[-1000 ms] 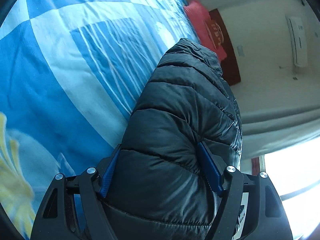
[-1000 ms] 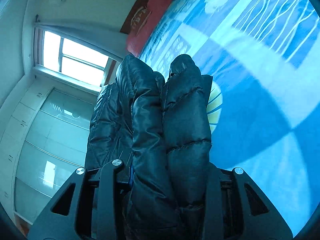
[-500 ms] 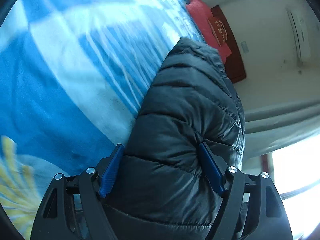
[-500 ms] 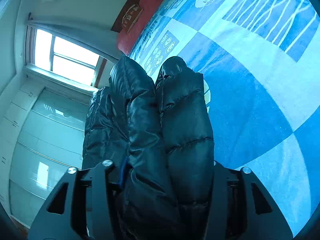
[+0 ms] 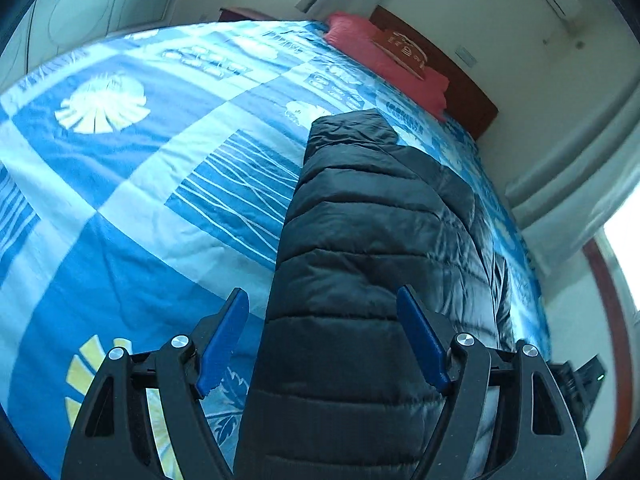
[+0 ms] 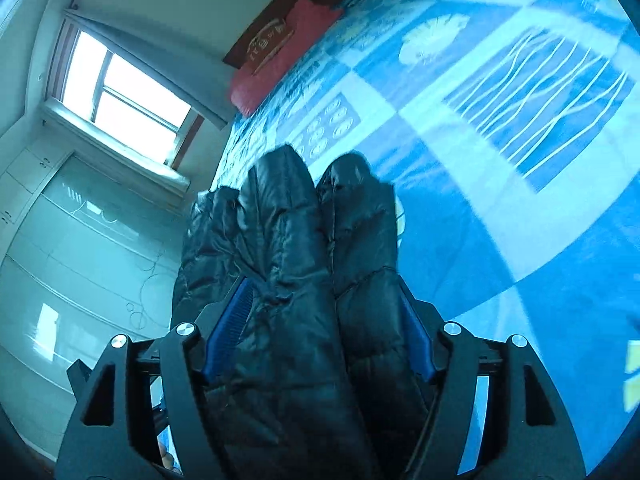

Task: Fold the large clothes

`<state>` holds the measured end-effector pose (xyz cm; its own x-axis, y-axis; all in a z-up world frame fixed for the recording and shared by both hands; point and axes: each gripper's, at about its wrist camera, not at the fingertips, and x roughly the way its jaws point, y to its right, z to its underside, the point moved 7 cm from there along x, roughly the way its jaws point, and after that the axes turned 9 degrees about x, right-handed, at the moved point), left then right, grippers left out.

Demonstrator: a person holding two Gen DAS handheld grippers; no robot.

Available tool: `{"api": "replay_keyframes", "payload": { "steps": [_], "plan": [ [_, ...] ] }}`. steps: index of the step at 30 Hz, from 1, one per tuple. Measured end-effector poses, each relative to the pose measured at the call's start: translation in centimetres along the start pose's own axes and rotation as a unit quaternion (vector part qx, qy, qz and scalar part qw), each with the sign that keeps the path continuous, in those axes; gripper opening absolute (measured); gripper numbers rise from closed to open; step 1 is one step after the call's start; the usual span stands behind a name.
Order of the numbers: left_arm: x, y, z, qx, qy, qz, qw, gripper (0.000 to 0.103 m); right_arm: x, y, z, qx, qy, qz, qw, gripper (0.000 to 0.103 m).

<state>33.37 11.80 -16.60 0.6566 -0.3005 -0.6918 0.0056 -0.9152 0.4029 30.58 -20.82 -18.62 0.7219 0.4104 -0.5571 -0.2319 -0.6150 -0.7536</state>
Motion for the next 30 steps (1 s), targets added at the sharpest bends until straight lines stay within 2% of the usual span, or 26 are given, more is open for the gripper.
{"api": "replay_keyframes", "payload": {
  "steps": [4,9,15,17,23,30],
  "plan": [
    [-1.0,0.9,0.9,0.027,-0.002,-0.012,0.9996,0.075,-1.6,-1.1,1.0,-0.062,0.011,0.054,0.997,0.069],
    [-1.8,1.7,2.2,0.07,-0.004,-0.039,0.9968,0.075,-3.0,-2.7,4.0,-0.151,0.025,0.122,0.981,0.069],
    [-4.1,2.6,3.5,0.117,0.013,-0.063,0.9911,0.075,-4.7,-4.3,7.2,-0.21,0.033,0.155,0.965,0.069],
    [-4.9,2.8,3.9,0.129,0.017,-0.072,0.9889,0.079,-5.1,-4.6,7.9,-0.225,0.04,0.168,0.959,0.069],
    [-7.7,3.8,4.7,0.168,0.043,-0.102,0.9795,0.081,-6.2,-4.8,9.6,-0.243,0.041,0.187,0.951,0.069],
    [-10.1,4.9,5.7,0.187,0.054,-0.107,0.9751,0.081,-8.7,-6.2,11.1,-0.272,0.061,0.192,0.941,0.076]
  ]
}}
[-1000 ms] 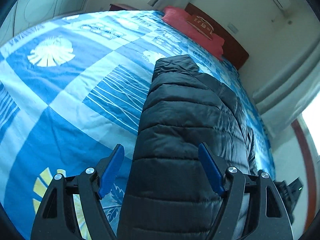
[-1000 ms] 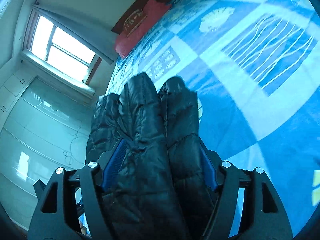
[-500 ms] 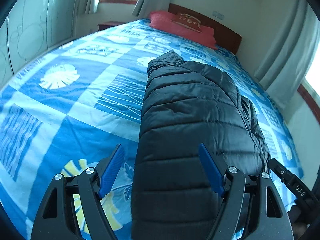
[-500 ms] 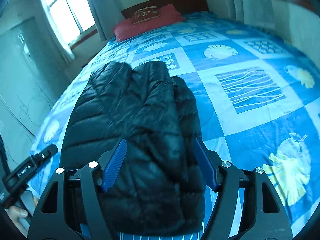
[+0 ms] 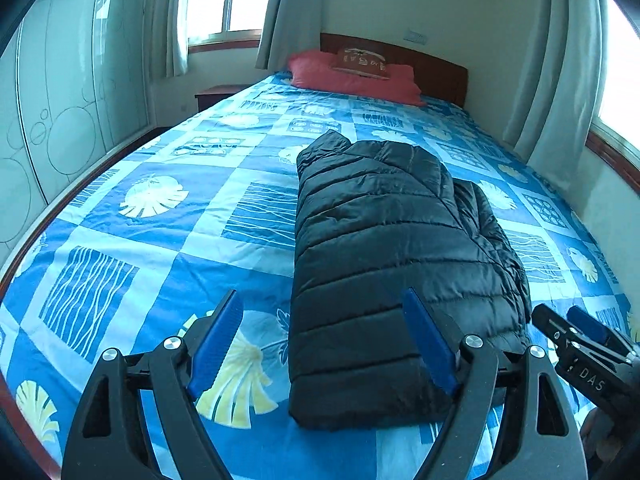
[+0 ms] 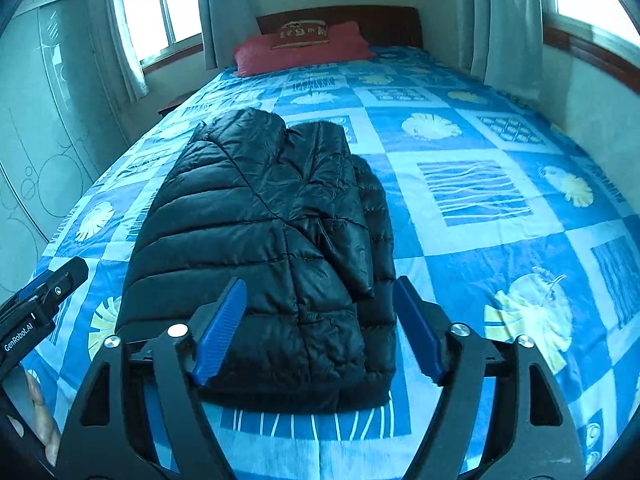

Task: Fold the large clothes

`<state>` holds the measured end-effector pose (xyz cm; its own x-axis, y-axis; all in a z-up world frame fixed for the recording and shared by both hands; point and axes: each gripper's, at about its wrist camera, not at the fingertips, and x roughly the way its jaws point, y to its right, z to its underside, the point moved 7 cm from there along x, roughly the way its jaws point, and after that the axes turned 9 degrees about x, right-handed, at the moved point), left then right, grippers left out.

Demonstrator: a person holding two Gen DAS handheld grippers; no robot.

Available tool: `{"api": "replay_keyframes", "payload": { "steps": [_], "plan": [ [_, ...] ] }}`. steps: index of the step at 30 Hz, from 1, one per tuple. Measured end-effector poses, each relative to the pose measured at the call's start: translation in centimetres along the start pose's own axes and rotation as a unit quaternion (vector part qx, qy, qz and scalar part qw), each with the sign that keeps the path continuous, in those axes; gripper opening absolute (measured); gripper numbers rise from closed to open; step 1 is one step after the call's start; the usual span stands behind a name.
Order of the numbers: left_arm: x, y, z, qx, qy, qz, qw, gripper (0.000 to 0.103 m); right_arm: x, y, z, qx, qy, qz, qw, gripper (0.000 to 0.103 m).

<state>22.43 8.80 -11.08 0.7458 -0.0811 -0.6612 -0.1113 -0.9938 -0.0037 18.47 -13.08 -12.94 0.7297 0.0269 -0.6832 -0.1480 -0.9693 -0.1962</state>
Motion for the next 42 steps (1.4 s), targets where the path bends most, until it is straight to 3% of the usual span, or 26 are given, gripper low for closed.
{"api": "replay_keyframes", "payload": {
  "steps": [9,42],
  "plan": [
    [-1.7,1.1,0.4,0.013,0.014,0.0,0.9998,0.081,-2.8,-0.8,-0.2,-0.011,0.025,-0.006,1.0,0.079],
    [-2.5,1.7,0.8,0.012,0.016,-0.002,0.9998,0.081,-3.1,-1.9,0.6,-0.022,0.028,-0.009,0.999,0.079]
  ]
}}
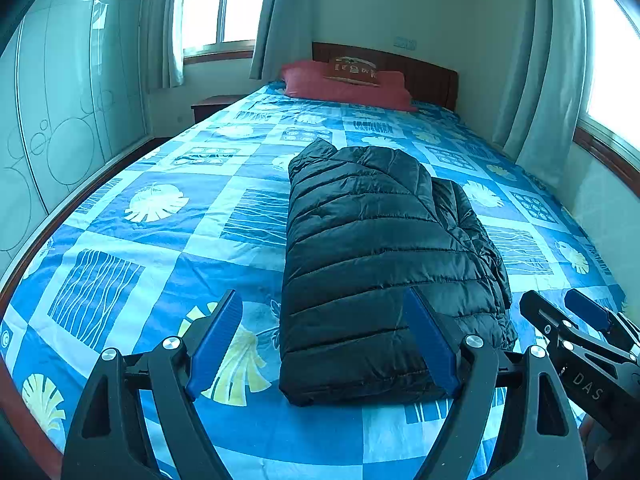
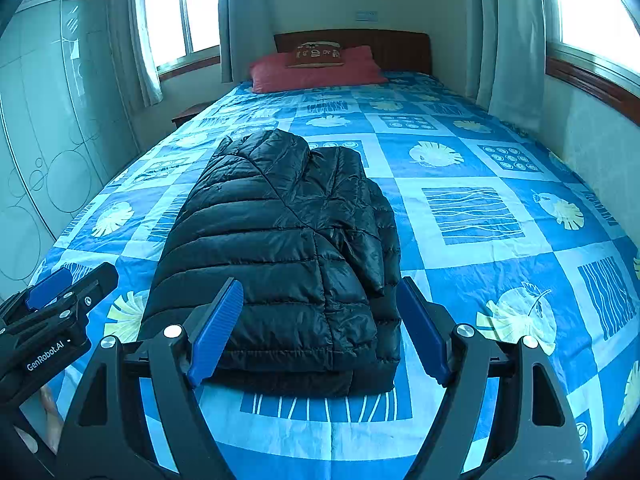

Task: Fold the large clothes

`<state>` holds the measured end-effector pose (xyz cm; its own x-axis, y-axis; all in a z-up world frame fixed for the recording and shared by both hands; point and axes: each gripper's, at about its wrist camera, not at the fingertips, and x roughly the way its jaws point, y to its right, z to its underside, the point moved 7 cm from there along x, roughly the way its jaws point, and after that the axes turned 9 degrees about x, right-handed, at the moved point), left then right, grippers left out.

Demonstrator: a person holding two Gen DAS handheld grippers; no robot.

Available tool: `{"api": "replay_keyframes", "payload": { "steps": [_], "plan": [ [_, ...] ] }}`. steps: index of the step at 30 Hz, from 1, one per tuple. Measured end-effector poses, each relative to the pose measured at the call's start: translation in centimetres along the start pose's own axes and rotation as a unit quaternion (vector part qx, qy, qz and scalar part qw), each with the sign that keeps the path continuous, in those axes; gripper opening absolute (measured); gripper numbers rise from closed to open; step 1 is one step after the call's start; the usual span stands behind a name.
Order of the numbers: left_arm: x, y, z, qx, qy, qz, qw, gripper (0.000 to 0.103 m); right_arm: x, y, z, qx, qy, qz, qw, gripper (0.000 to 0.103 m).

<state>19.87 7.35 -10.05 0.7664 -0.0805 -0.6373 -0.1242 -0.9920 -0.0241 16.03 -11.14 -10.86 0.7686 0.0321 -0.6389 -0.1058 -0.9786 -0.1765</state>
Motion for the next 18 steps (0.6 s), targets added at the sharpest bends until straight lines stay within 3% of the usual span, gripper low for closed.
{"api": "replay_keyframes", "payload": {
  "steps": [18],
  "plan": [
    [-0.34,0.27,-0.23,-0.002,0.003,-0.001,1.0,0.082,0.11,-0.09,-0.1,-0.002,0.0,-0.002,1.0,0.079]
  ]
}}
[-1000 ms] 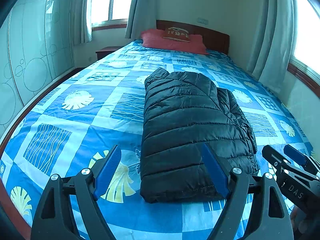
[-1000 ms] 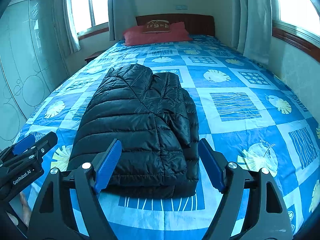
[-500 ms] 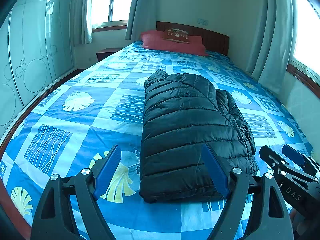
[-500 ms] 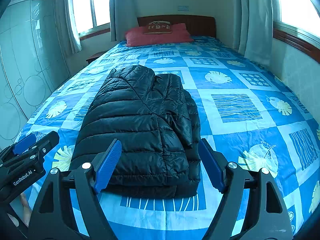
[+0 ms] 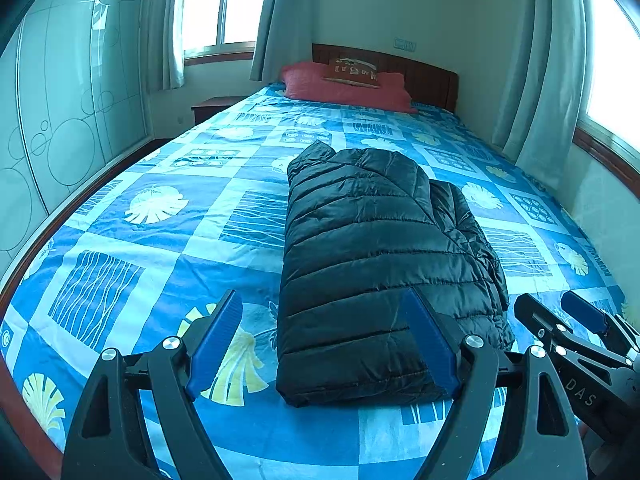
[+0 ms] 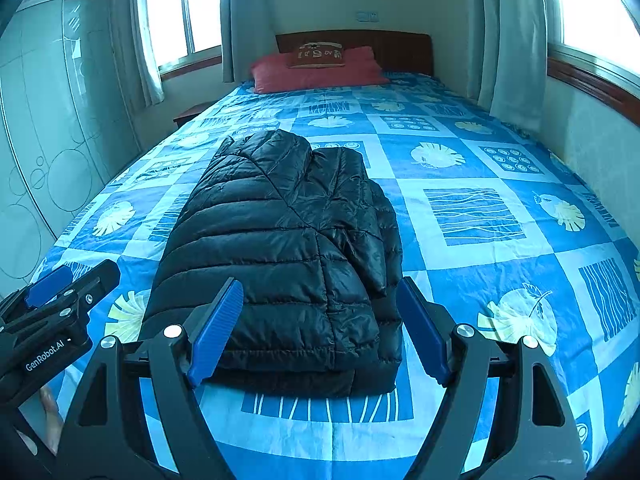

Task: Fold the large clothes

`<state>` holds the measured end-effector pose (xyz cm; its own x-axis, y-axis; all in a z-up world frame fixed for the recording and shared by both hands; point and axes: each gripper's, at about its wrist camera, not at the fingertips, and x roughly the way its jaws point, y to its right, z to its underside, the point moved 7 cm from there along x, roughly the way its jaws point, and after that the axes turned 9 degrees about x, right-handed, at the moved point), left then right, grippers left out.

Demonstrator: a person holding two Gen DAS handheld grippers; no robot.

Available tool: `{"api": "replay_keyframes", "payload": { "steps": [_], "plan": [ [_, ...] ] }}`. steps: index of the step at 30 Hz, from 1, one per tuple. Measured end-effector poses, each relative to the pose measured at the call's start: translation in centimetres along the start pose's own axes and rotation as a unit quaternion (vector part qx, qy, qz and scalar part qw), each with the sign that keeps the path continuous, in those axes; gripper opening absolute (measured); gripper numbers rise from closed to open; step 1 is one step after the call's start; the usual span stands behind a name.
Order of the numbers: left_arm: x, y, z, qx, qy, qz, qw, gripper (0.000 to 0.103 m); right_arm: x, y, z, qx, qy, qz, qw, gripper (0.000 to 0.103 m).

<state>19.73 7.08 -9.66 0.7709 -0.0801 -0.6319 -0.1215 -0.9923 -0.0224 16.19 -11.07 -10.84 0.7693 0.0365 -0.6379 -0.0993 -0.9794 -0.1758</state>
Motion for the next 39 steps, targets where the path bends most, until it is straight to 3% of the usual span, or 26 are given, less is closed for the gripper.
{"api": "replay_keyframes", "payload": {
  "steps": [19,29,39],
  "plan": [
    [-0.9,0.6,-0.7,0.004,0.018,-0.009,0.9998,0.086,-0.2,0.0,-0.2,0.0,0.005,0.0,1.0,0.087],
    [-0.9,0.8,-0.6,0.009,0.008,-0.025,0.9996,0.086,-0.2,0.2,0.0,0.001,0.003,0.0,1.0,0.087],
    [-1.3,0.6,-1.0,0.014,0.025,-0.03,0.9991,0.087,0.0,0.2,0.3,0.004,-0.001,0.0,1.0,0.087]
  ]
}}
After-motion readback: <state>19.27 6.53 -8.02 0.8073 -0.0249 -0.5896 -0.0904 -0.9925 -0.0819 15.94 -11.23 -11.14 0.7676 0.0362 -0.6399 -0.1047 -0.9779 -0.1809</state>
